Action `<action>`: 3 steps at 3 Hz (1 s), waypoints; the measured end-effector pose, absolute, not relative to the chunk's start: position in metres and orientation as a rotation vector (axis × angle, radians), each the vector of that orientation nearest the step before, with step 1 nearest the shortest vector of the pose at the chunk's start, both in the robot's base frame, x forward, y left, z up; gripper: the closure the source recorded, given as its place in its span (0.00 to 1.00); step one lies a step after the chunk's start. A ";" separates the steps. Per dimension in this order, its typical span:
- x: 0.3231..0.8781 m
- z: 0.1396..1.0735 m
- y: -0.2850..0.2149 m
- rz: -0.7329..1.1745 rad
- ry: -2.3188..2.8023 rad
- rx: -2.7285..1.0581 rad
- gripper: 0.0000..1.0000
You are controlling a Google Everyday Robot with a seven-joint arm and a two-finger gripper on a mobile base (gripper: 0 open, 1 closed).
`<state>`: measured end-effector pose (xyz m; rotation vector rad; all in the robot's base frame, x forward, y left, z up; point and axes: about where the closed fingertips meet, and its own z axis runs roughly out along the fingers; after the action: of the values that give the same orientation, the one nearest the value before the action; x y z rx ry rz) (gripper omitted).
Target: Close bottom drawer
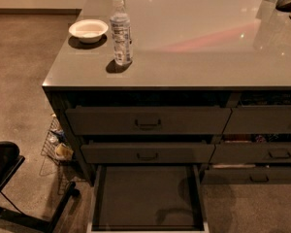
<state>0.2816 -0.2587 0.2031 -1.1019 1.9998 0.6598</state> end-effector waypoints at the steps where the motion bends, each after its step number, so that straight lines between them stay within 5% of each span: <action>1: 0.297 0.180 -0.237 0.701 1.935 -1.106 1.00; 3: 0.352 0.156 -0.203 0.712 1.817 -1.183 1.00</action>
Offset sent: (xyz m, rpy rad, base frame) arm 0.0833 0.0593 -0.0527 0.0885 -0.1472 0.1402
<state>0.3519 -0.2029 0.1565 -1.1835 1.8171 0.7116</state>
